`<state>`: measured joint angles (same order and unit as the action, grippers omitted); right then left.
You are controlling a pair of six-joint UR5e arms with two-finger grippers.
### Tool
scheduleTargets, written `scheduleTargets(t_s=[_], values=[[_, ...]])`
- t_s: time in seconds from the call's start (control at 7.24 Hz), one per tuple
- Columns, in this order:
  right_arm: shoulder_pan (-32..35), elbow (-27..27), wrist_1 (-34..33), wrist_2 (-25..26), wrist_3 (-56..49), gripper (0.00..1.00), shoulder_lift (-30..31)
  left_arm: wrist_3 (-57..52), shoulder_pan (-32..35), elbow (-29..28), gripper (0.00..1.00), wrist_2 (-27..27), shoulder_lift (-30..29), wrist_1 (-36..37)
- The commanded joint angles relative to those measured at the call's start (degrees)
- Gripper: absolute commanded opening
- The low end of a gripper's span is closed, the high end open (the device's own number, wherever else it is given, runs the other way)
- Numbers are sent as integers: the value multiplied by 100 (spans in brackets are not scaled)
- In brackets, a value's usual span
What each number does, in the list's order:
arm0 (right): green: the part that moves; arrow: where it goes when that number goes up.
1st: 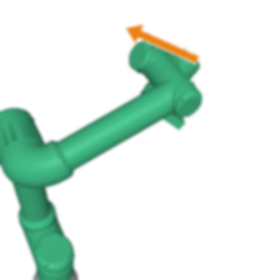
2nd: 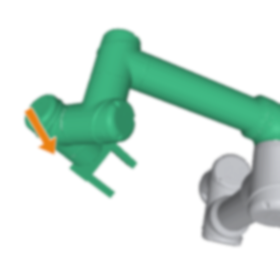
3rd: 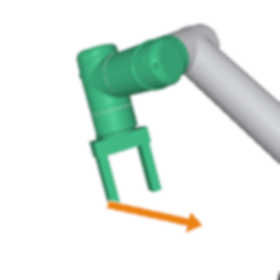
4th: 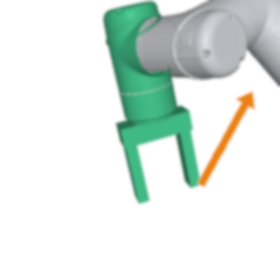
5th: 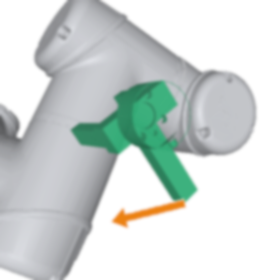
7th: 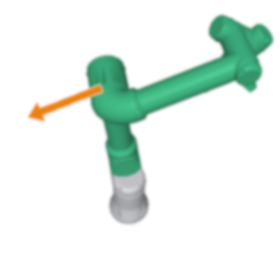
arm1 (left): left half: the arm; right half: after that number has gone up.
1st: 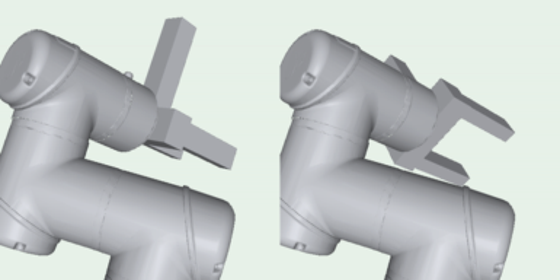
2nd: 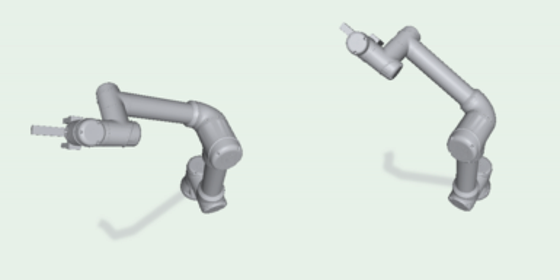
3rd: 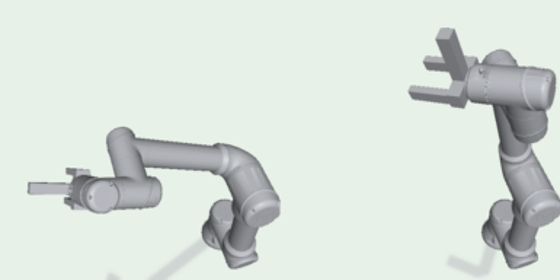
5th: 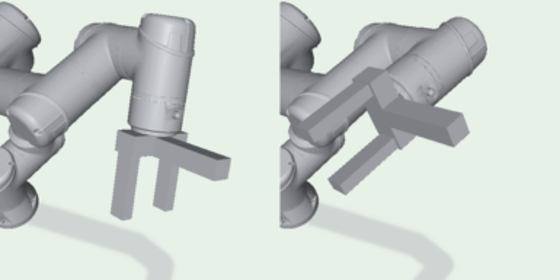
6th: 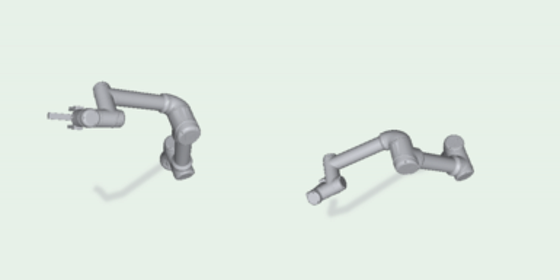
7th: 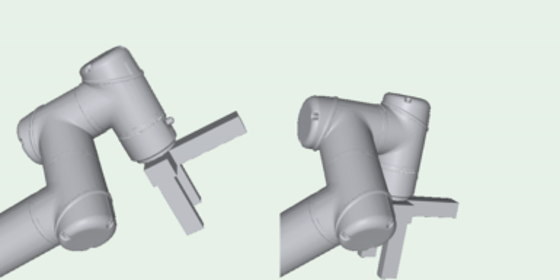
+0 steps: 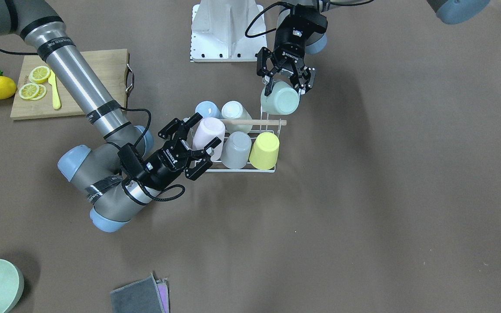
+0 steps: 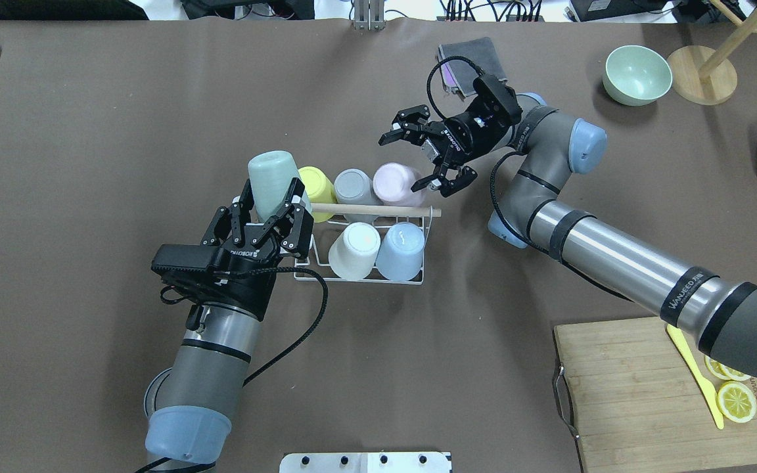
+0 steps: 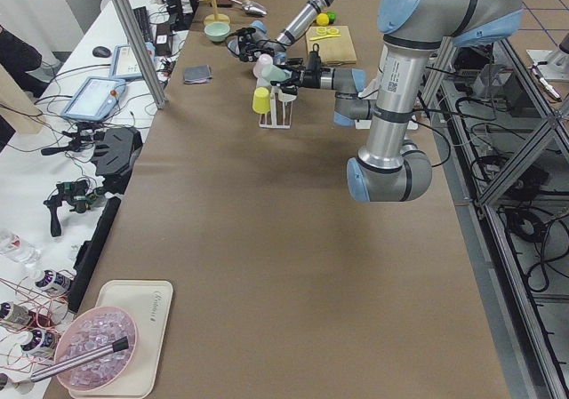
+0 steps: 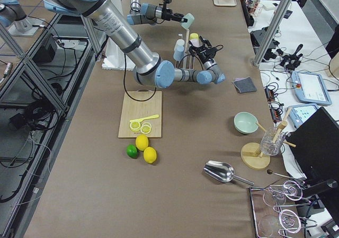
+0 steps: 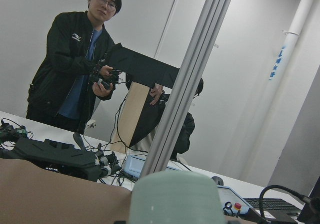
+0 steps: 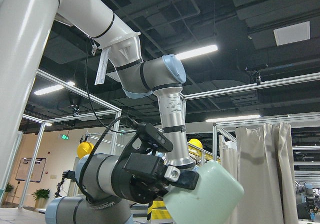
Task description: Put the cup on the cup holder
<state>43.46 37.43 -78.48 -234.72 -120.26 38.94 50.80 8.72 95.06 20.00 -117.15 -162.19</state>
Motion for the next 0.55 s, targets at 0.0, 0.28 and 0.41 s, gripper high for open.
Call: scheduleTargets(t_s=[0.0,0.28,0.41], values=[[231,79,-10,-65,90,100,9,9,-19,-180,0,-4,-36,3],[591,97,-19,-545,824,99,104,27,-37,-391,0,-4,-150,3],[802,124,-106,-801,1655,98,245,36,-54,-488,0,-4,-229,3]])
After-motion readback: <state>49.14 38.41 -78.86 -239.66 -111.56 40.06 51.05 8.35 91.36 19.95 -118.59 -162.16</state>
